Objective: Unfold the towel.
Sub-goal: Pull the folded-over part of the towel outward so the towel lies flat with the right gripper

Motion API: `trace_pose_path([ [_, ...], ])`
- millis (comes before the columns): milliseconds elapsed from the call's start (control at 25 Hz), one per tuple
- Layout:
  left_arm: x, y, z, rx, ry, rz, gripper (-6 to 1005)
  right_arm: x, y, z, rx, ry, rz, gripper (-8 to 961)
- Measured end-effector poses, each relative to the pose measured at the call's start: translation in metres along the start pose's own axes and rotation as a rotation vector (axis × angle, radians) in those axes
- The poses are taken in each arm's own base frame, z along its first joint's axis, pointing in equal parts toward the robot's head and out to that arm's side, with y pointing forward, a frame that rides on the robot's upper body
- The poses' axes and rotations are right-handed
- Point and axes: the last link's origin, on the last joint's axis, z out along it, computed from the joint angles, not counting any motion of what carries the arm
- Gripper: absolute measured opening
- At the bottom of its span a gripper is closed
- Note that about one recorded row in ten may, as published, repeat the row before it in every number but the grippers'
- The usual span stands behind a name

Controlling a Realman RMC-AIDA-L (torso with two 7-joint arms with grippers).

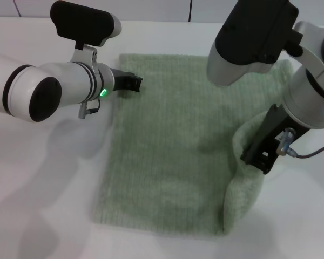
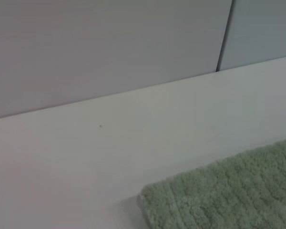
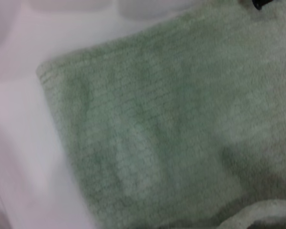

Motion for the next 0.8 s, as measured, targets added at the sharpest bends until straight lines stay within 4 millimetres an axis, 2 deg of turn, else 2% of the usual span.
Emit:
trace_pose_path([
  [480, 0.004, 0.0, -0.001, 0.0, 0.01, 0.007, 3, 0.015, 0.001, -0.004, 0.072, 0.026, 0.057, 33],
  [800, 0.005, 0.0, -0.001, 0.0, 0.011, 0.007, 4, 0.03, 0.004, -0.001, 0.056, 0.043, 0.091, 34],
])
